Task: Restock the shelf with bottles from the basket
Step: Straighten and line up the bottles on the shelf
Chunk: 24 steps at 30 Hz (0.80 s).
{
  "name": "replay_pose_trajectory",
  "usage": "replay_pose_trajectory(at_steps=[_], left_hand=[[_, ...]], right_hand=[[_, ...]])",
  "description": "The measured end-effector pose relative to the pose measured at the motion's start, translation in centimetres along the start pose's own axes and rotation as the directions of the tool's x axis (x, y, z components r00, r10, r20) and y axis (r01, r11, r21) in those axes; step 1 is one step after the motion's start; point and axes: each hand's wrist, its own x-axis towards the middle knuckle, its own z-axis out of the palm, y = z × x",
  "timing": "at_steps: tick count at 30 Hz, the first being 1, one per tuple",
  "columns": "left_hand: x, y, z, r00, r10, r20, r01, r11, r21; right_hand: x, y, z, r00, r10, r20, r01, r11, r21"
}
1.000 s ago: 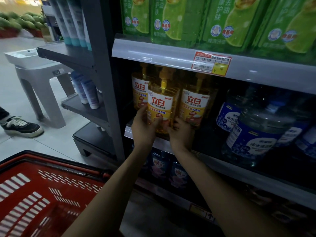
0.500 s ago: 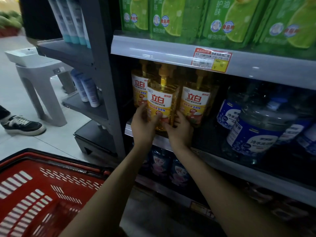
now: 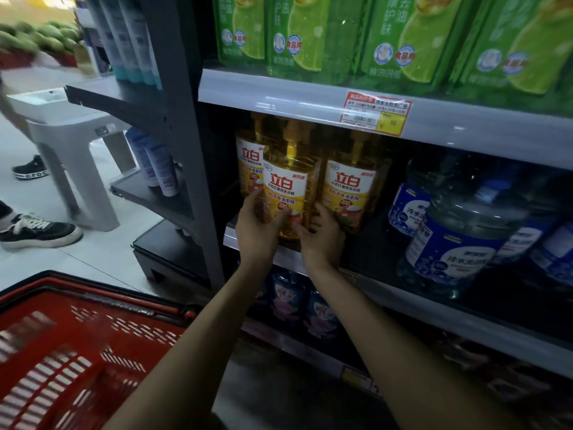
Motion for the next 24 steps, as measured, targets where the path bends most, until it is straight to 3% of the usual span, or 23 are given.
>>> replay_pose_trajectory(at_steps=[6,13,17,24], left_hand=[[-0.6,0.8,-1.1,0.996,0.005,0.087,-0.012,0.997,0.08],[-2.7,2.7,-2.6,0.977,0.059,0.207,-0.112,0.96,0.255],[-4.6,4.9,-2.6,0.954,0.097,0.284,-0.226,0.855,0.466],[-8.9,8.9,-2.1,0.891,0.142,0.432,-0.418,0.632,0.653]], right_hand=[[-0.4,-0.6,-1.4,0.996,0.026,0.08,-0.021,0.998,-0.061],[-1.7,-1.5,-6.0,0.98,-0.089,0.176,0.136,0.952,-0.275],[-3.1,-2.3,-9.2,0.95,-0.165,0.264,0.261,0.884,-0.389],[-5.7,-2.5,-15.7,0.907,-0.165,0.386,0.349,0.807,-0.476]])
